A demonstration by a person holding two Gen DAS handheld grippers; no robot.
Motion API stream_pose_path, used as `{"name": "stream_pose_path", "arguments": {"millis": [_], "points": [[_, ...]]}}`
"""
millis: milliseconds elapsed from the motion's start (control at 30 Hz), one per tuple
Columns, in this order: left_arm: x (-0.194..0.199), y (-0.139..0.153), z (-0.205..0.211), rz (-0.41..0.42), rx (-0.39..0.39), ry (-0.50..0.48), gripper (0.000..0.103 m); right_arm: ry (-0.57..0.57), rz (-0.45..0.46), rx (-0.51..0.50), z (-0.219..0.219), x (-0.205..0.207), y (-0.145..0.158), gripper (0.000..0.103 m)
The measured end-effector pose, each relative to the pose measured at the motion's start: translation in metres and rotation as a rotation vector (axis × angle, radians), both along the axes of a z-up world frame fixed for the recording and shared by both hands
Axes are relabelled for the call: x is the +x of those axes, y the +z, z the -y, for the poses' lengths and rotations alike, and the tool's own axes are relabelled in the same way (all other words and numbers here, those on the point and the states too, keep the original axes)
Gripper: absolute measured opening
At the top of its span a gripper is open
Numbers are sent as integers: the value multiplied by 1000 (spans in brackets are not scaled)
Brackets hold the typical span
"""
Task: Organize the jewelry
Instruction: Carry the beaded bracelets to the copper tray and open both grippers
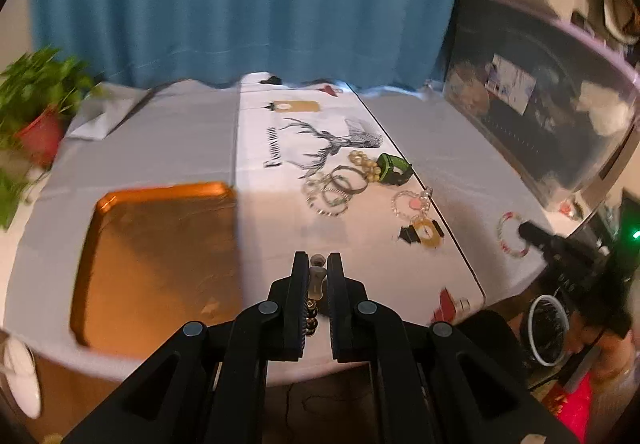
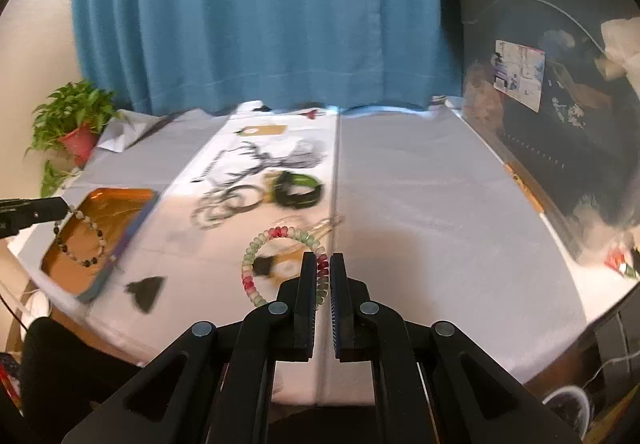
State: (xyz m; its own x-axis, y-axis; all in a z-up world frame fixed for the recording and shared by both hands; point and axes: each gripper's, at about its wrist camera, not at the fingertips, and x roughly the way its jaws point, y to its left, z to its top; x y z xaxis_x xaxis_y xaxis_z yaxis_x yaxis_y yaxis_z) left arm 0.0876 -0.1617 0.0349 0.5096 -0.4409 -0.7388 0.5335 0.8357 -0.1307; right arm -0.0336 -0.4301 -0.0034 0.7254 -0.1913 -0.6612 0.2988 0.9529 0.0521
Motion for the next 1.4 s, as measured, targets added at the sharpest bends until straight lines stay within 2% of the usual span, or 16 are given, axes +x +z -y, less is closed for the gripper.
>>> {"name": "stream_pose_path", "arguments": {"millis": [167,367,533,700,1000,1200,1400], "points": [[-38,13,-56,15,-25,65,7,74,0,24,-60,-17,6,7],[-77,11,-112,33,-41,147,7,177,-21,47,-123,-32,6,7],[-93,11,-147,41,-68,197,7,258,-49,22,-164,-36,5,7],[-90,13,-163,54,-73,208,7,309,-68,13,-189,-29,5,7],[-38,13,-167,73,-84,221,7,371,-68,9,-222,20,9,7],[23,3,-156,70,-70,231,7,394,-65,33,-236,82,1,7],[79,-22,-140,53,-34,220,7,417,-87,61,-250,154,-21,7]]}}
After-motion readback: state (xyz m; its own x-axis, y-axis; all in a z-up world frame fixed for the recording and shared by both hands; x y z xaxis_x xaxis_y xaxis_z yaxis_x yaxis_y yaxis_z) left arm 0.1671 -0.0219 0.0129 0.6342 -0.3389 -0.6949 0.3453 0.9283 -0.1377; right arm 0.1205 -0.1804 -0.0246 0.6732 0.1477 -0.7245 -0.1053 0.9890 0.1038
